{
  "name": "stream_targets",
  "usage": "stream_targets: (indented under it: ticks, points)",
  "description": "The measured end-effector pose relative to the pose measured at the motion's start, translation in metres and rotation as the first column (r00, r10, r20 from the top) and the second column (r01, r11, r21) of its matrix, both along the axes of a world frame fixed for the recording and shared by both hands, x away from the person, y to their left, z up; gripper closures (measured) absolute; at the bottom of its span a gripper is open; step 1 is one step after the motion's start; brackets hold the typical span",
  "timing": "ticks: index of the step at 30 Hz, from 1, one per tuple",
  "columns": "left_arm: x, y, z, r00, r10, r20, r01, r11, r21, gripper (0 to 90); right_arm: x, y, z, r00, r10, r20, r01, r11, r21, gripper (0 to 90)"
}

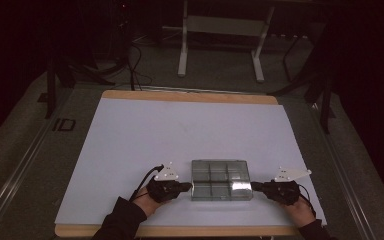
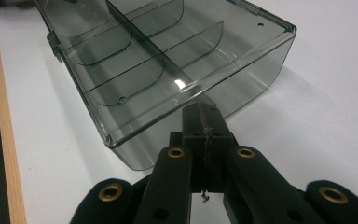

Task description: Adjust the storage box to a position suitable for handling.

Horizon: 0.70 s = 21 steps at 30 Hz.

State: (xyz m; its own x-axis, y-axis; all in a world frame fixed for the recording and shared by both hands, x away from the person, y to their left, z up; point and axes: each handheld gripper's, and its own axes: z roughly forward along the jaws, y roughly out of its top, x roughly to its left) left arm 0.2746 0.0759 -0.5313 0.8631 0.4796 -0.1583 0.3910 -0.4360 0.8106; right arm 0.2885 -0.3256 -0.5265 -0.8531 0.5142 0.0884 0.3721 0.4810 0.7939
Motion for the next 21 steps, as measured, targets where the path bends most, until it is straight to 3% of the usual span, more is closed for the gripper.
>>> stream_targets:
  ticks: [8, 10, 12, 15, 16, 17, 18, 20, 21]
  points:
    - [-0.0004, -0.0007, 0.0008, 1.0, 0.0, 0.005, 0.0, 0.9999, 0.012, 90.0, -0.0019, -0.0015, 0.0023, 0.9998, 0.016, 0.012, -0.016, 0.9998, 0.009, 90.0]
    - [-0.0008, -0.0008, 0.0019, 1.0, -0.007, 0.0, 0.007, 0.9999, -0.013, 90.0, -0.0024, -0.0019, 0.0031, 0.9996, 0.025, 0.012, -0.026, 0.9995, 0.018, 90.0]
    - [-0.0018, -0.0029, 0.0059, 0.9998, -0.013, 0.015, 0.013, 0.9999, 0.001, 90.0, -0.0029, -0.0014, 0.0053, 0.9993, 0.033, 0.014, -0.034, 0.9988, 0.036, 90.0]
    - [-0.001, -0.0047, 0.0076, 0.9995, 0.002, 0.032, -0.002, 1.0, 0.001, 90.0, -0.0026, 0.0016, 0.0081, 0.9994, 0.02, 0.028, -0.02, 0.9996, 0.019, 89.8]
    - [-0.0007, -0.0044, 0.0076, 0.9989, 0.021, 0.042, -0.021, 0.9998, 0.002, 87.9, -0.002, 0.0016, 0.0082, 0.9994, 0.016, 0.03, -0.017, 0.9996, 0.022, 85.4]
    - [0.0004, -0.003, 0.0073, 0.9981, 0.041, 0.046, -0.041, 0.9991, 0.002, 78.3, -0.0017, 0.0012, 0.0082, 0.9992, -0.006, 0.04, 0.005, 0.9997, 0.023, 76.3]
    - [0.001, -0.0022, 0.0069, 0.9985, 0.04, 0.038, -0.039, 0.9992, -0.003, 73.0, -0.0008, -0.0008, 0.0082, 0.999, -0.02, 0.04, 0.019, 0.9994, 0.03, 72.7]
    - [0.0003, -0.0026, 0.0067, 0.9971, 0.048, 0.058, -0.048, 0.9988, 0.003, 70.5, -0.0008, -0.0023, 0.0082, 0.9991, -0.023, 0.037, 0.022, 0.9992, 0.035, 72.7]
    - [0.0012, -0.0021, 0.0072, 0.9977, 0.047, 0.049, -0.047, 0.9989, -0.006, 69.4, -0.0009, -0.0023, 0.0082, 0.9989, -0.023, 0.041, 0.022, 0.9992, 0.032, 72.6]
